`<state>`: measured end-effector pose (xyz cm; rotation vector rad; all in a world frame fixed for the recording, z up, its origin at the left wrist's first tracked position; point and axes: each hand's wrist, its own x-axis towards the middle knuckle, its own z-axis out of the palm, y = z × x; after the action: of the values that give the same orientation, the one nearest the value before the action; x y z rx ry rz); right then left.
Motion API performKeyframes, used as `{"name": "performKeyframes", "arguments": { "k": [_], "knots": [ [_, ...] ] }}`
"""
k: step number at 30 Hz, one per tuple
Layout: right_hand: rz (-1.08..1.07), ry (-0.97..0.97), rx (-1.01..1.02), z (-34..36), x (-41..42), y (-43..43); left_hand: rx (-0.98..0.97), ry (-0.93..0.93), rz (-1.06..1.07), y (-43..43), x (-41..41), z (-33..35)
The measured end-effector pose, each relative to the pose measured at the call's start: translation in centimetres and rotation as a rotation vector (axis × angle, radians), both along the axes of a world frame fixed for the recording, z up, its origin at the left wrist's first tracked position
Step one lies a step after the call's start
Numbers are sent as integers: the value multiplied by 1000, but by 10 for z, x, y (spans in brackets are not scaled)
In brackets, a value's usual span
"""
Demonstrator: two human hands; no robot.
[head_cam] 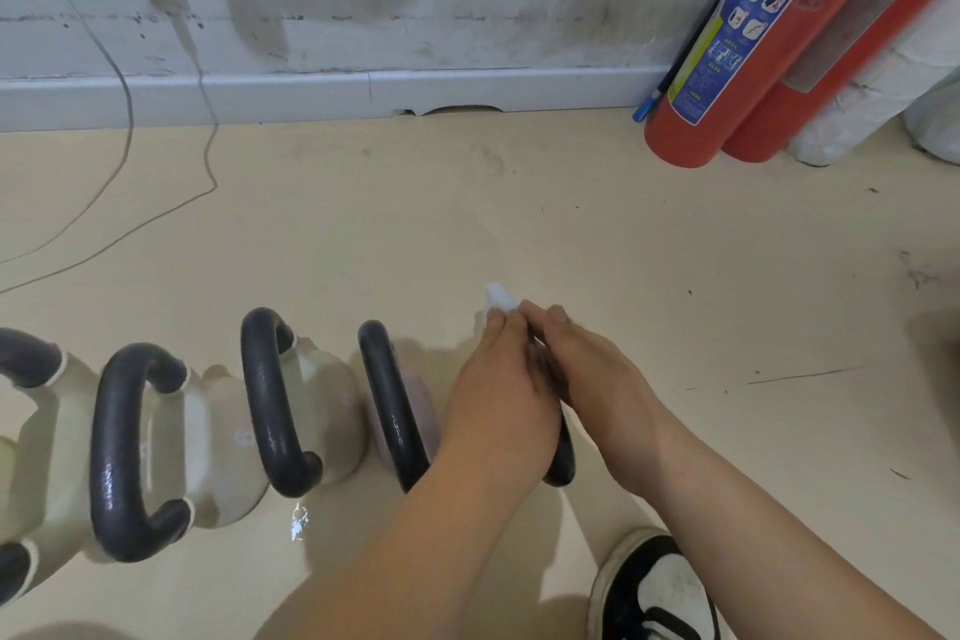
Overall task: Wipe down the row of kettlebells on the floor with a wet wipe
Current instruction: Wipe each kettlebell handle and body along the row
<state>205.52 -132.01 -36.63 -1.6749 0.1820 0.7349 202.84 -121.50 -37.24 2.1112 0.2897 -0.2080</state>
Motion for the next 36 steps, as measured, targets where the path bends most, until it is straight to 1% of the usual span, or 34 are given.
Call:
{"name": "performKeyframes", "arguments": {
  "k": [2, 4, 6, 8, 10, 11, 16, 19, 22, 23, 26, 30, 33, 36],
  "knots": [
    [-10, 38, -45, -6, 11, 6, -37, 123, 52, 0, 16, 0],
    [16, 71, -98, -11, 27, 13, -12, 210, 47, 5, 32, -1],
    [-3, 144, -104, -19, 43, 13, 6, 255, 8, 10, 45, 1],
    [29, 219, -94, -23, 54, 13, 16, 322, -23, 14, 53, 10],
    [50, 287, -78, -26, 61, 13, -14, 397, -41, 13, 59, 19],
    [25, 307, -68, -26, 62, 14, -40, 413, -30, 11, 60, 21],
    [-75, 323, -4, -23, 47, 17, -302, 398, 163, 7, 57, 19],
    [-118, 311, 55, -16, 29, 18, -414, 373, 335, -2, 41, 10],
    [-103, 282, 76, -10, 12, 13, -388, 250, 475, -15, 14, 3],
    [-90, 273, 79, -7, 8, 9, -410, 216, 503, -18, 4, 4],
    [-32, 235, 101, -10, 9, 3, -457, 226, 487, -20, -3, 3],
    [2, 261, 109, -22, 30, 9, -460, 289, 464, -2, 24, -5],
    [97, 274, 45, -35, 52, 12, -450, 432, 423, 12, 48, -3],
    [82, 296, -44, -41, 58, 16, -442, 547, 368, 17, 57, -4]
  ]
}}
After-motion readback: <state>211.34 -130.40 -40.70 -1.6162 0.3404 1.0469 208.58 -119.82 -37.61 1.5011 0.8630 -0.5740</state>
